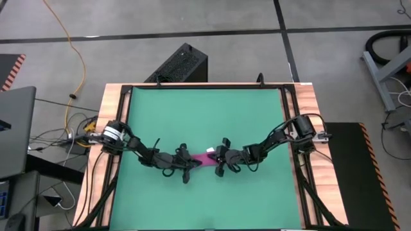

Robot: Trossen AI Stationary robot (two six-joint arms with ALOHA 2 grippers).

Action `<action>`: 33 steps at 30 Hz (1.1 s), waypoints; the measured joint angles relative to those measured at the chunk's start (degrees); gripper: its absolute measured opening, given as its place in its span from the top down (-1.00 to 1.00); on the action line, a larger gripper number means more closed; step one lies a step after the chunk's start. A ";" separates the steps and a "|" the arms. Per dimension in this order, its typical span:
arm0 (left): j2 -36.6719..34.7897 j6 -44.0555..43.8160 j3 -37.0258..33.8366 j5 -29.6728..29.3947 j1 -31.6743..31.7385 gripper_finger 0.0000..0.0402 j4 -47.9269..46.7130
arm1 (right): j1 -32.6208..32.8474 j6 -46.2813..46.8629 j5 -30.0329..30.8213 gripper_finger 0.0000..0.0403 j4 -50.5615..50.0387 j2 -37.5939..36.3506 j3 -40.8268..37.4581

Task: Roll towel
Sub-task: Roll the violet towel, then return to Home Position

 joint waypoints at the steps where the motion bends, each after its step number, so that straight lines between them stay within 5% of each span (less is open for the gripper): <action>1: -1.07 0.41 0.00 0.54 0.00 1.00 -0.49 | 0.00 -0.01 0.00 0.95 0.11 0.02 -0.02; 17: -27.04 5.90 0.03 -2.31 0.00 1.00 -30.81 | -0.22 -1.97 -0.31 0.84 9.46 0.09 -0.11; 24: -30.95 6.81 0.04 -2.65 0.00 1.00 -34.95 | -0.68 -2.90 -0.50 0.78 10.09 -2.74 -0.09; 33: -31.93 8.94 0.04 -2.47 0.00 1.00 -34.67 | -0.57 -11.03 -1.70 0.77 8.35 -16.65 -0.39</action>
